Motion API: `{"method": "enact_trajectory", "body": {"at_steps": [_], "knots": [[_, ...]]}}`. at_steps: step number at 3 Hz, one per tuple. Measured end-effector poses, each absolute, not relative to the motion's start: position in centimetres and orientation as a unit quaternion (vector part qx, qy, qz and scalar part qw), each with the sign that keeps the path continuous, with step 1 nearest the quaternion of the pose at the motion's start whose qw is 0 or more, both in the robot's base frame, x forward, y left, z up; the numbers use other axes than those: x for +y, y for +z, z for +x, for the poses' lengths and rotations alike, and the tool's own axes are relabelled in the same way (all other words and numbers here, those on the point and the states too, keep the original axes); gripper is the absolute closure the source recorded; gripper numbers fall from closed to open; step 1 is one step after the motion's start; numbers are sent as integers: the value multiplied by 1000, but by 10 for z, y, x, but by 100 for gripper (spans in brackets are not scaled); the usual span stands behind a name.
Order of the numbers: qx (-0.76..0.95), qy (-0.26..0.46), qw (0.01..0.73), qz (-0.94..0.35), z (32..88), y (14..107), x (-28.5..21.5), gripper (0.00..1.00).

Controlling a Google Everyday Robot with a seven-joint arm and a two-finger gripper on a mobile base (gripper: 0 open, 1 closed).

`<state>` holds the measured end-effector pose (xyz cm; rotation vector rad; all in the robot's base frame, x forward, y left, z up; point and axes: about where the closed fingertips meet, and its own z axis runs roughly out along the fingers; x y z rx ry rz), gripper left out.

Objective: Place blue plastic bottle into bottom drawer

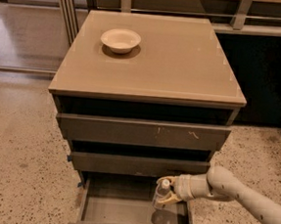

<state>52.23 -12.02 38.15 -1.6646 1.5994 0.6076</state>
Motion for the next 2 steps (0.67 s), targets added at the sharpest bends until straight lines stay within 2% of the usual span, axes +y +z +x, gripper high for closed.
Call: {"method": "enact_trajectory", "body": {"at_steps": [2], "knots": [[567, 256, 398, -674, 524, 293, -84, 100]]}}
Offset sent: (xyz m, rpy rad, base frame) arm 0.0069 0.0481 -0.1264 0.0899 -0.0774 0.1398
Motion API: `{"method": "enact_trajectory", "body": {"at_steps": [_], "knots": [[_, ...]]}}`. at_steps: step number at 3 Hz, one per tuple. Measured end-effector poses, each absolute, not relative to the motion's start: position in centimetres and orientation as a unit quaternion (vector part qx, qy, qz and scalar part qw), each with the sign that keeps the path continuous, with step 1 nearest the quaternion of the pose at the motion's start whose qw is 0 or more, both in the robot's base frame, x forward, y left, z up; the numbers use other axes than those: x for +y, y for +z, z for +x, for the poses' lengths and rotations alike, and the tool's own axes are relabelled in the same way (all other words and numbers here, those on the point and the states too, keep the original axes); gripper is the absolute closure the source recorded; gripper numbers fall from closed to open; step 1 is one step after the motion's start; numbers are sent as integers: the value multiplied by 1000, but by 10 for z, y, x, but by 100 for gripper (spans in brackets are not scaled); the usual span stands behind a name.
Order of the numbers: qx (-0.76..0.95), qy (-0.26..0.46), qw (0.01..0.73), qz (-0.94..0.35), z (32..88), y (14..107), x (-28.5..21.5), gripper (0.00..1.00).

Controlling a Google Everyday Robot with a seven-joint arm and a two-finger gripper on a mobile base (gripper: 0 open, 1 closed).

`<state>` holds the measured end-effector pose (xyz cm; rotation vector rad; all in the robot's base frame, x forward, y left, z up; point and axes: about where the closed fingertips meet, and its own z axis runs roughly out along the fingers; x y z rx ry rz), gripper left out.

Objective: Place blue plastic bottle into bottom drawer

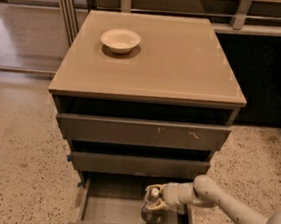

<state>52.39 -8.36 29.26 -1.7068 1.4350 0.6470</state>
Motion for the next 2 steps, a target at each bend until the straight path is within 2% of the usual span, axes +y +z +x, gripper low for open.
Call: {"method": "enact_trajectory", "body": {"at_steps": [2], "knots": [[571, 262, 375, -681, 533, 236, -78, 100]]}}
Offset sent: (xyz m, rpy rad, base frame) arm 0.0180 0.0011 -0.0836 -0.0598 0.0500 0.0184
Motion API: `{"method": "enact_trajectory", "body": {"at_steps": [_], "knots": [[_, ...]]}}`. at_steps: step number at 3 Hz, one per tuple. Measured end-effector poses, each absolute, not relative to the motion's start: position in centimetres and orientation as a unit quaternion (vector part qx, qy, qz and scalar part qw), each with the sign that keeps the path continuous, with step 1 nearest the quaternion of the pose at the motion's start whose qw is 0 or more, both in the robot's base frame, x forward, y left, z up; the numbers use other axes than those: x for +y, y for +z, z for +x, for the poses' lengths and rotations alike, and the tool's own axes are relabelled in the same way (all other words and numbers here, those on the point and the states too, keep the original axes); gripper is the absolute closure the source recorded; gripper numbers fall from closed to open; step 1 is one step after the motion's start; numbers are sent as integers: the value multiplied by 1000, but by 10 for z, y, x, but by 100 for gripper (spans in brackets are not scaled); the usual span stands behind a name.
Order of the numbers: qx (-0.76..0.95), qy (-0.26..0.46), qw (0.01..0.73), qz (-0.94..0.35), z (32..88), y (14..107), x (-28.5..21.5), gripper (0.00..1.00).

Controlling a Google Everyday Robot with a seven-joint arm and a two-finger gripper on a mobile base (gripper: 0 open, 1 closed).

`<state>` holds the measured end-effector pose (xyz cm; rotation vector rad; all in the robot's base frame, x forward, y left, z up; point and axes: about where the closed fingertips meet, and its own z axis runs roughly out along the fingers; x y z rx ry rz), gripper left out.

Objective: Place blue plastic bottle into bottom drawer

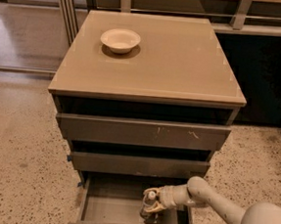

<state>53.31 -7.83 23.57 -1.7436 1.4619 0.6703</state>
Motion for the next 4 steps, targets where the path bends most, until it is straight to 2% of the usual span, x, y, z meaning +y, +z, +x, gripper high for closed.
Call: {"method": "enact_trajectory", "body": {"at_steps": [1, 2, 4], "knots": [[574, 262, 366, -684, 538, 220, -77, 100], [574, 262, 367, -684, 538, 220, -77, 73], [574, 262, 367, -684, 538, 220, -77, 27]]}}
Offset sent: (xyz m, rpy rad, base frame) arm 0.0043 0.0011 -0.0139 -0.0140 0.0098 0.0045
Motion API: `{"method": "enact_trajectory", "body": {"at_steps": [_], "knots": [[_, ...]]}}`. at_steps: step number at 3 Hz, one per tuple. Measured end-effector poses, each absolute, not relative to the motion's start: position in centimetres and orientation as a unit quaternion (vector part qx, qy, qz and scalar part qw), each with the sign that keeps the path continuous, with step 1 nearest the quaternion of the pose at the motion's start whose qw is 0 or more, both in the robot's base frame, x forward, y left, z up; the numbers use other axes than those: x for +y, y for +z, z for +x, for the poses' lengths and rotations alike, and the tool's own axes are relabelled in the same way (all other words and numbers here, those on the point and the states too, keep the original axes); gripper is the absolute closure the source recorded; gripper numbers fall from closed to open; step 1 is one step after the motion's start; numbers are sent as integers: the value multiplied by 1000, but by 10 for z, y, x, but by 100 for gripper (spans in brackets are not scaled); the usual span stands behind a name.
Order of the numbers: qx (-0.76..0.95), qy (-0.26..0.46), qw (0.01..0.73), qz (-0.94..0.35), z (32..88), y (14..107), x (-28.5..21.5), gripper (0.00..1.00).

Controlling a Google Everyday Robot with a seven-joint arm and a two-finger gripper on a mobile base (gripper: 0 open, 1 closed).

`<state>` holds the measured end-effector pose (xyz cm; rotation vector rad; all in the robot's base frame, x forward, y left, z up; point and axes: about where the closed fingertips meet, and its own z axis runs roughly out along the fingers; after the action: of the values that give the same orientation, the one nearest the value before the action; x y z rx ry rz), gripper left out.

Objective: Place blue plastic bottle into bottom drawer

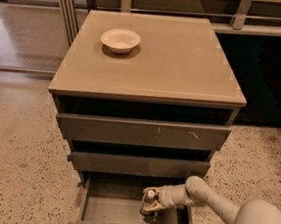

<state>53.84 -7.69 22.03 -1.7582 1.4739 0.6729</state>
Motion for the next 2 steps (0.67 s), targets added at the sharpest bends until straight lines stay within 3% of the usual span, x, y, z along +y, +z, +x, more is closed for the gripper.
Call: {"method": "enact_trajectory", "body": {"at_steps": [1, 2], "knots": [[574, 262, 367, -684, 538, 220, -77, 3], [574, 262, 367, -684, 538, 220, -77, 0]]}}
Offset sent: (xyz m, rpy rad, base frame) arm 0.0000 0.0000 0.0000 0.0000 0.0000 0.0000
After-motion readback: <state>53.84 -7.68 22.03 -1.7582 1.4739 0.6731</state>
